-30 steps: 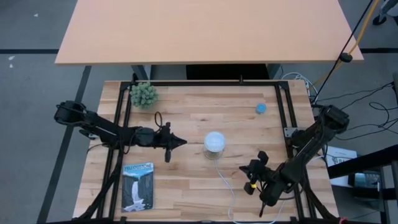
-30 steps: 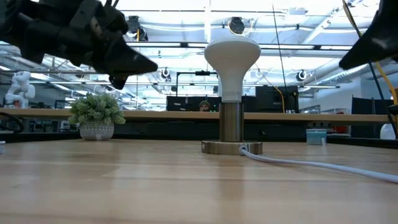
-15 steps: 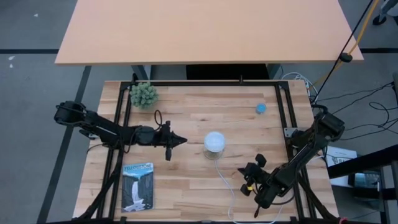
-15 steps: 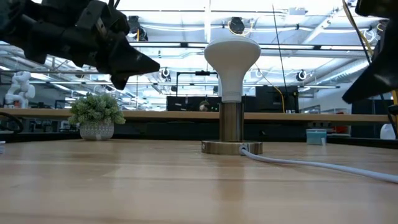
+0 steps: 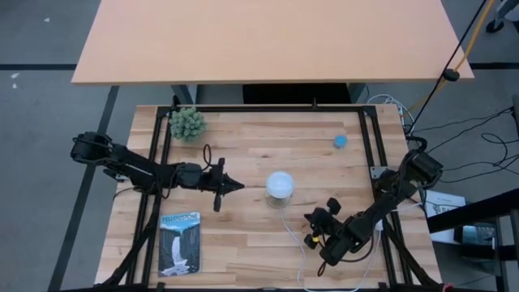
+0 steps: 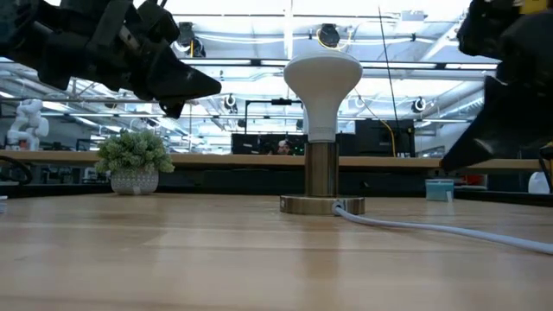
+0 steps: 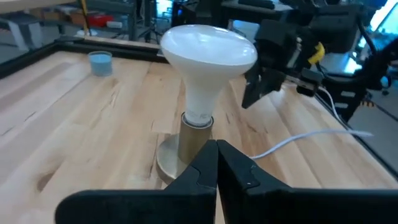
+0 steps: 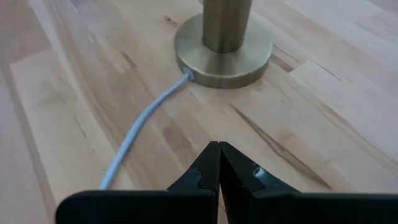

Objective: Screw lightbulb
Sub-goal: Remove the lightbulb from the lamp

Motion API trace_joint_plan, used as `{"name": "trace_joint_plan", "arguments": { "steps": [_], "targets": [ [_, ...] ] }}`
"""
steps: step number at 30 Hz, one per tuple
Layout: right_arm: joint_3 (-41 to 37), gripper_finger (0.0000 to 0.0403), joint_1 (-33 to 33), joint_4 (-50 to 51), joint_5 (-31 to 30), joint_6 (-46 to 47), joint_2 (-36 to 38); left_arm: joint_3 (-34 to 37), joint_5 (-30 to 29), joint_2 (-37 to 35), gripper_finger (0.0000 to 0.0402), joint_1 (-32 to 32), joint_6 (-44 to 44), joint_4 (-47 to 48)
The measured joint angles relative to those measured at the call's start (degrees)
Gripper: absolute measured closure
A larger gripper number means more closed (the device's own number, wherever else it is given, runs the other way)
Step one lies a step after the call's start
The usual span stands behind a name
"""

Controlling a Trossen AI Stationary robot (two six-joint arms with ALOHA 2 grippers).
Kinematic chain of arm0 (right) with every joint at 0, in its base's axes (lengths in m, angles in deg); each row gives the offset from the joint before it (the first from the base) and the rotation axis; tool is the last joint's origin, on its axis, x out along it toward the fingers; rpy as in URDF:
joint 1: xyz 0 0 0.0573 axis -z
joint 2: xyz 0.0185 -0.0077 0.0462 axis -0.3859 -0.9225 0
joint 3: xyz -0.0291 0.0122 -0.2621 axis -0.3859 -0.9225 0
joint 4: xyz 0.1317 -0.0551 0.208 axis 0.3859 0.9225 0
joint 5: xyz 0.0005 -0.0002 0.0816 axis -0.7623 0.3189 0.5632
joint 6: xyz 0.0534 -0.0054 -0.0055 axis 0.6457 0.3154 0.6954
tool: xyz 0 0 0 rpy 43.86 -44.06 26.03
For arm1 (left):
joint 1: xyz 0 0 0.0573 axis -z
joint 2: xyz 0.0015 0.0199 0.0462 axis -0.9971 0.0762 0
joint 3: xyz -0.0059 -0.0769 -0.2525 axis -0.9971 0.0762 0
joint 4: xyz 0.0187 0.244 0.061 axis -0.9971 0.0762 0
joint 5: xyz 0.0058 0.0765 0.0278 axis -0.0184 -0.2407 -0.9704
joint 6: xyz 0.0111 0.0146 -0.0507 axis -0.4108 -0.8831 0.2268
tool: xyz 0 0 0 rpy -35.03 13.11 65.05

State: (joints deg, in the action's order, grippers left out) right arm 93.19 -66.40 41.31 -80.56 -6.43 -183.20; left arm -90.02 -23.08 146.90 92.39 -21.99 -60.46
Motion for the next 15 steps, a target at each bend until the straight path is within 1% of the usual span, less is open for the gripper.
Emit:
{"name": "trace_joint_plan", "arguments": {
  "steps": [3,5,8,9,11,14,15],
  "targets": [
    [0.0,0.0403,0.6,-1.4,-0.1,-0.1,0.2,0.0,2.2,0.0,0.04,-0.7,-2.3,0.2],
    [0.0,0.0403,0.7,-2.4,-0.8,-0.2,0.2,-0.2,2.4,0.0,0.04,-1.3,-2.8,0.6],
    [0.0,0.0403,0.6,-4.2,-4.0,-0.3,0.3,-1.5,2.0,1.7,0.04,-2.8,-4.4,0.5],
    [0.0,0.0403,0.5,-4.6,-5.2,-0.3,0.3,-2.0,3.1,2.8,0.04,-3.5,-5.7,0.7],
    [0.0,0.0403,0.5,-6.3,-8.7,-0.3,0.3,-4.0,7.3,5.9,0.04,-5.0,-9.1,0.9],
    [0.0,0.0403,0.6,-12.5,-15.6,-1.0,-1.1,-7.8,13.7,11.9,0.0401,-7.0,-13.4,1.7],
    [0.0,0.0403,0.9,-14.7,-17.7,-2.6,-1.9,-9.2,15.1,14.2,0.0401,-7.7,-14.0,2.2]
  ]
}}
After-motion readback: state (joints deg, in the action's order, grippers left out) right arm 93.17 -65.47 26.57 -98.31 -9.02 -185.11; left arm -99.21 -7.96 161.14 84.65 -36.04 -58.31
